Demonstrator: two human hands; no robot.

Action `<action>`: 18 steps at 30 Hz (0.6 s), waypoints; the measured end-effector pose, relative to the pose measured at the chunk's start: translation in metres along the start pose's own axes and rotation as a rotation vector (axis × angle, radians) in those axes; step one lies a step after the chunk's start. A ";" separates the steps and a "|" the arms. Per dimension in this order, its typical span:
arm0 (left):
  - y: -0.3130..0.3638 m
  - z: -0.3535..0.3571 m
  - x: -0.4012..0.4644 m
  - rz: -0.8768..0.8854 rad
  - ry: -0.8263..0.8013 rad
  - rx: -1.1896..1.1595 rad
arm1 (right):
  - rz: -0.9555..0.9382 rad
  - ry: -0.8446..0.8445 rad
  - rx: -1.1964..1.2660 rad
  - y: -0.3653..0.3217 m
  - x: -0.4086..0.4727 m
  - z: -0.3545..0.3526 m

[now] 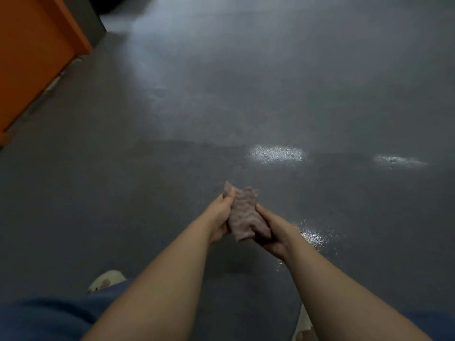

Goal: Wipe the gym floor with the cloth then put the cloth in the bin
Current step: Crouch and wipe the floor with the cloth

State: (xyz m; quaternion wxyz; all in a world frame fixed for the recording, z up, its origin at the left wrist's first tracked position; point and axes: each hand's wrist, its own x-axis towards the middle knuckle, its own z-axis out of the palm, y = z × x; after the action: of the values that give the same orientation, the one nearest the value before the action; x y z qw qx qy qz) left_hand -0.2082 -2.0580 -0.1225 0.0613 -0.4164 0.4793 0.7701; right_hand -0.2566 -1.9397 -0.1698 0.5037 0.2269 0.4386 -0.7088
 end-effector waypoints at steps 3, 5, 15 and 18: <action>-0.007 -0.017 0.020 -0.036 0.006 0.120 | -0.095 0.108 0.003 0.002 0.019 -0.004; -0.010 -0.024 0.032 -0.045 0.012 0.261 | -0.125 0.189 -0.083 0.001 0.031 -0.006; -0.015 -0.031 0.130 0.177 0.262 1.063 | -0.251 0.650 -0.630 -0.021 0.122 -0.009; -0.036 -0.035 0.146 0.178 0.197 1.337 | -0.291 0.782 -0.894 -0.016 0.133 -0.022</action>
State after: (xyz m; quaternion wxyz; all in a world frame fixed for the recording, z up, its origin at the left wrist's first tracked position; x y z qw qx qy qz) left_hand -0.2640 -2.1108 -0.2561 0.1977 -0.3164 0.8879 0.2691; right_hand -0.3259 -1.9878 -0.2756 0.2499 0.1748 0.8725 -0.3817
